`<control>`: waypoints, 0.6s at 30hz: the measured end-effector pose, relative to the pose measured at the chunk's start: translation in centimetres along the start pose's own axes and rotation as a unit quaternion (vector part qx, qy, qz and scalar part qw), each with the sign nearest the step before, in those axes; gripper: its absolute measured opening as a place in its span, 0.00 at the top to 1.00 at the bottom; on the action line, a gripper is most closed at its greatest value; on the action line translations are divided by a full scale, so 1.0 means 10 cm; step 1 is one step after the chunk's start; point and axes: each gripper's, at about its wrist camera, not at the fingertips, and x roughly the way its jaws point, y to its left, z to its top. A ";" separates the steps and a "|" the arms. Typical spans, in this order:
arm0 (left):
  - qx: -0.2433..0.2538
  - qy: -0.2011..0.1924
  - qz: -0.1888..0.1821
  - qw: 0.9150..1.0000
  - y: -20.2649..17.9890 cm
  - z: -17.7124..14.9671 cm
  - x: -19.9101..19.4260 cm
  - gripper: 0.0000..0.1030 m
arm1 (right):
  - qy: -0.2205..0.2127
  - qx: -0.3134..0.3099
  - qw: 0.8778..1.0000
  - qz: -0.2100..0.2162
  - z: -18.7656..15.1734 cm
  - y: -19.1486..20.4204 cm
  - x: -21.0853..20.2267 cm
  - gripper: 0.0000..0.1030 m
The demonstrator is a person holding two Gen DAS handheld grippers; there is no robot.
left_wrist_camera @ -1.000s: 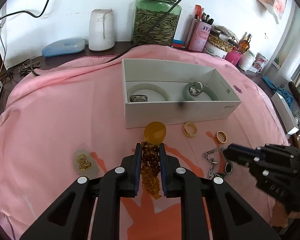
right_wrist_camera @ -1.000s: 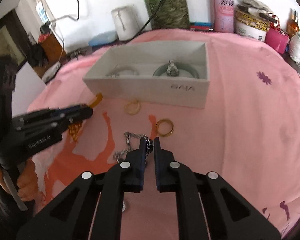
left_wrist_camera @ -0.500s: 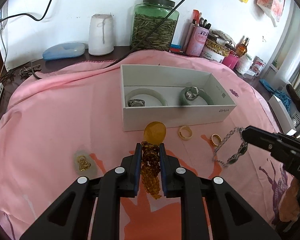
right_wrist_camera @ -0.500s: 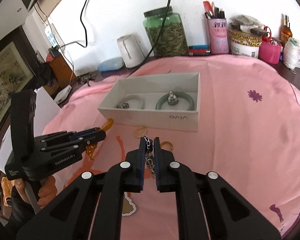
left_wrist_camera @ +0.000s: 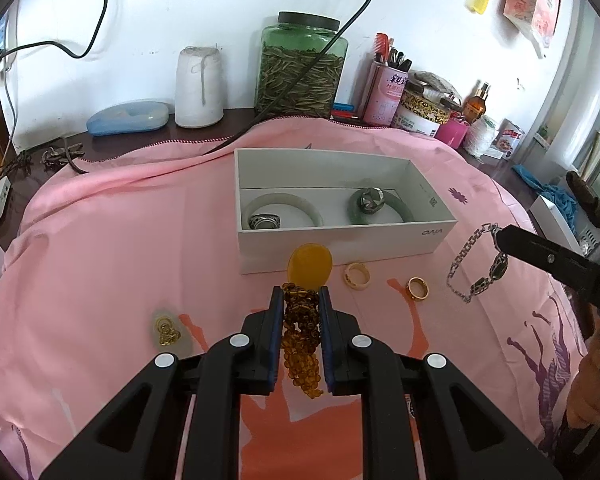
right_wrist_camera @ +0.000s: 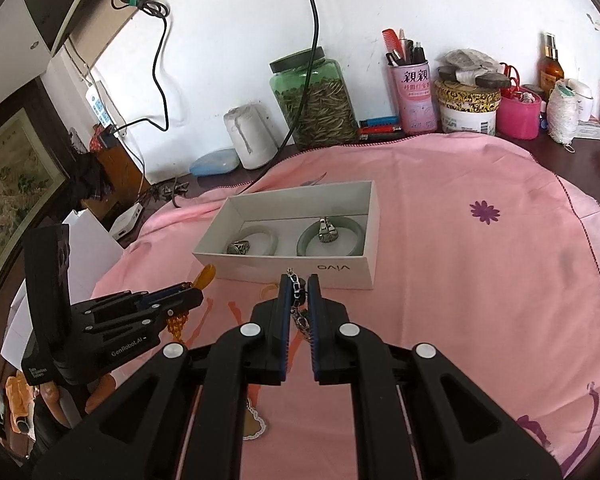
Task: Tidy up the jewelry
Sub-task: 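Carry both bracelets over the white vivo box and lower them inside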
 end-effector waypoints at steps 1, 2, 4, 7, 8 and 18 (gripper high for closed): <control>0.003 -0.001 0.003 1.000 -0.01 0.00 0.00 0.83 | 0.000 0.000 1.000 0.001 0.00 0.00 0.00 0.92; 0.005 -0.003 0.006 1.000 -0.02 -0.01 0.00 0.83 | -0.001 -0.001 1.000 0.001 0.00 0.01 -0.01 0.92; 0.010 -0.005 0.011 1.000 -0.06 -0.02 -0.01 0.83 | -0.002 -0.002 1.000 0.001 -0.01 0.01 -0.01 0.92; 0.018 -0.011 0.019 1.000 -0.10 -0.04 -0.03 0.83 | -0.002 0.000 1.000 0.000 0.00 0.00 0.00 0.92; 0.022 -0.014 0.023 0.999 -0.12 -0.04 -0.04 0.83 | -0.001 0.000 1.000 0.000 0.00 0.00 0.00 0.92; 0.043 -0.044 0.052 0.997 -0.22 -0.05 -0.12 0.83 | -0.005 0.002 1.000 0.003 0.00 0.00 -0.01 0.92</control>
